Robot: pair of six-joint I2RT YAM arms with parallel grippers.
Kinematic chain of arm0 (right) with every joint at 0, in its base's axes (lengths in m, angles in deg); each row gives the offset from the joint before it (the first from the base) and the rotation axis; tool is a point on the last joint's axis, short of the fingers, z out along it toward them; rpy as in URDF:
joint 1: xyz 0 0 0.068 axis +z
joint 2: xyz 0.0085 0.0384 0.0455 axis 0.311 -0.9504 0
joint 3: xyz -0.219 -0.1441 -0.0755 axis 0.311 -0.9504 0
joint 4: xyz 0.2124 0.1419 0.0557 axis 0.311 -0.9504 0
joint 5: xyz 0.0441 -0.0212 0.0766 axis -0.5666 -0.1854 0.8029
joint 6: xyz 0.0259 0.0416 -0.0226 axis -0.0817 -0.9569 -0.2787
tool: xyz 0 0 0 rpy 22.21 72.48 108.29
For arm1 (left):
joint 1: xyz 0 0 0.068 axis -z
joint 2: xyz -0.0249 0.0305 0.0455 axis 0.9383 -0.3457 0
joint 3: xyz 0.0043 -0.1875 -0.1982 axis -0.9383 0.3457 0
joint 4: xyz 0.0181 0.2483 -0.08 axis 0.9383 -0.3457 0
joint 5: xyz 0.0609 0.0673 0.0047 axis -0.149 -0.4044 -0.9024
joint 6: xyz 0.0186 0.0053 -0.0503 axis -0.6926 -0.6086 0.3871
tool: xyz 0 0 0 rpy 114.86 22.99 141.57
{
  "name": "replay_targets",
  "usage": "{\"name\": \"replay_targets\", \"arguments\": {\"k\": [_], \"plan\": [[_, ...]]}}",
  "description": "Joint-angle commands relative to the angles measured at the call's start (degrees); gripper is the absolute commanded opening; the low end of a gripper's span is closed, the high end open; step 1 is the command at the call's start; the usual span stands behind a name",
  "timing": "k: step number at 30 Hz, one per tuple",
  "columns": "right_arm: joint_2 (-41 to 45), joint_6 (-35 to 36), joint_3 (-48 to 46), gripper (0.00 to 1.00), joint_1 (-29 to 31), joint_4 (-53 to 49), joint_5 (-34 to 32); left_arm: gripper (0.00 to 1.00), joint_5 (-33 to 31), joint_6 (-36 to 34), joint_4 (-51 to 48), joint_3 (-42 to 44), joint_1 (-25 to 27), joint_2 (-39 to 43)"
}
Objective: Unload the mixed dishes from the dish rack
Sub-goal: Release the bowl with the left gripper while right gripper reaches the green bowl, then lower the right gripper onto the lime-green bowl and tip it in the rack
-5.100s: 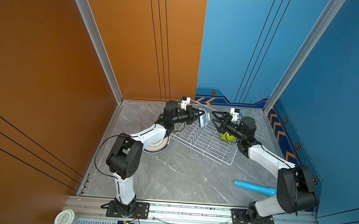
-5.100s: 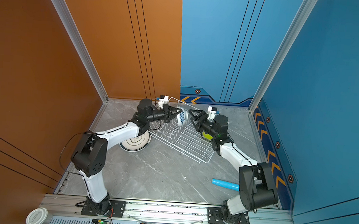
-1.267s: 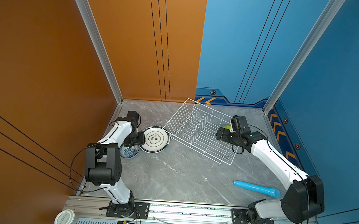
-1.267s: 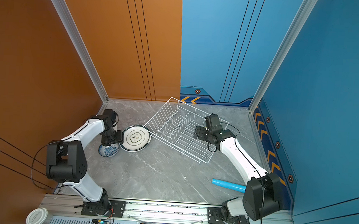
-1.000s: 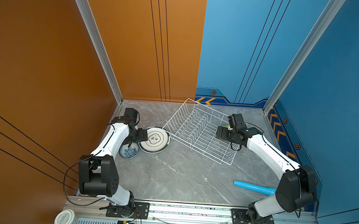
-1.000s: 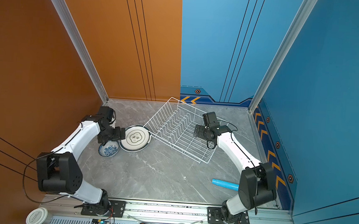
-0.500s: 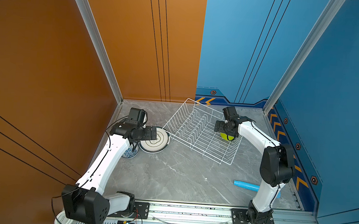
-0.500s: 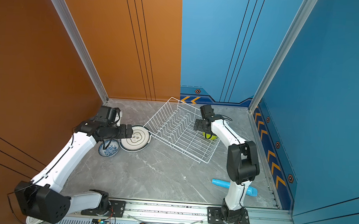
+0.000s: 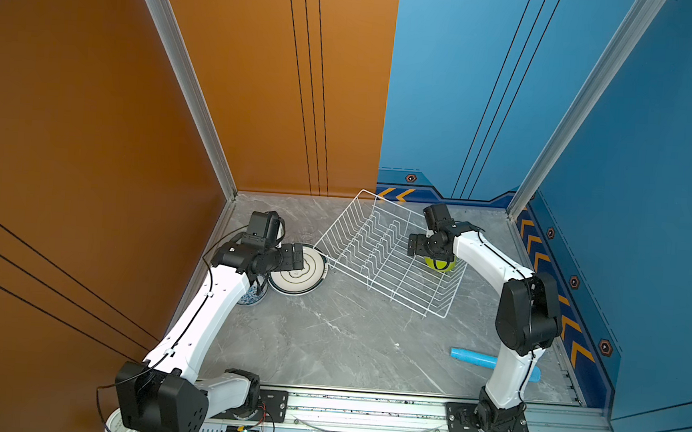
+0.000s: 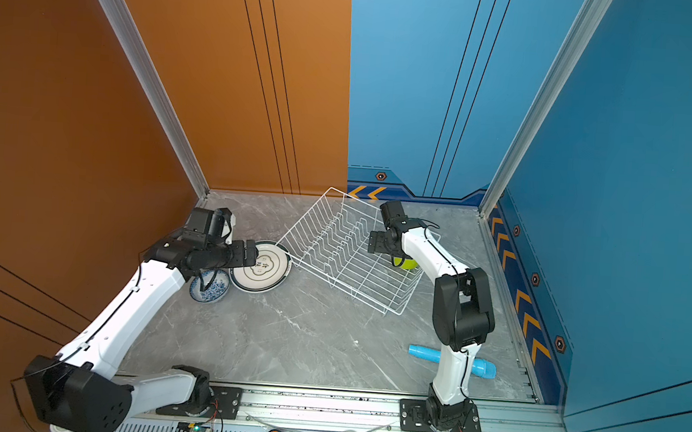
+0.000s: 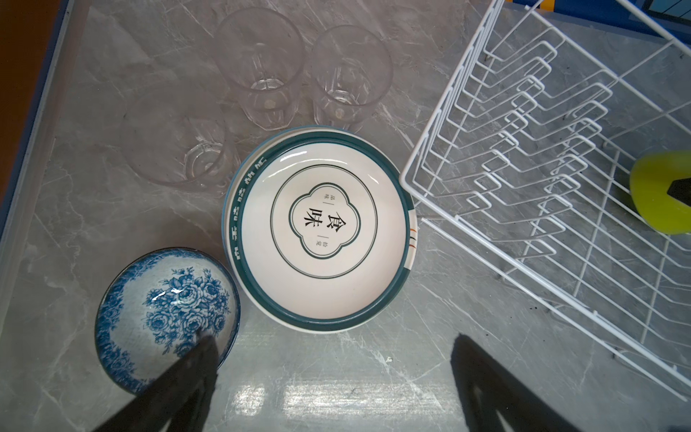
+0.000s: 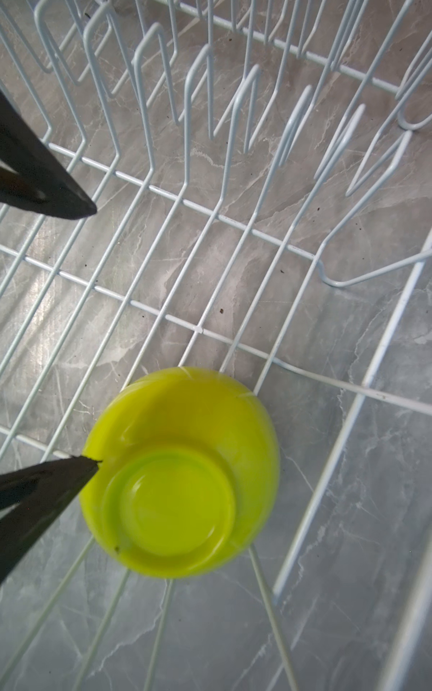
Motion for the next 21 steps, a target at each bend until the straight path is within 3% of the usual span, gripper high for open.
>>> {"name": "replay_targets", "arguments": {"k": [1, 6, 21], "plan": [[-0.37, 3.55, 2.51, 1.0, -1.64, -1.94, -1.5, 0.98, 0.62, 0.94, 0.77, 0.11, 1.2, 1.85], [-2.65, 4.67, 3.59, 1.0, -2.06, -2.1, -1.78, 0.98, -0.26, 1.77, 2.69, 1.62, 2.21, 4.07], [-7.27, -0.03, 5.76, 0.99, 0.72, -1.64, 12.58, 0.98, 2.71, 1.66, 3.27, 0.52, 2.68, 1.14]]}}
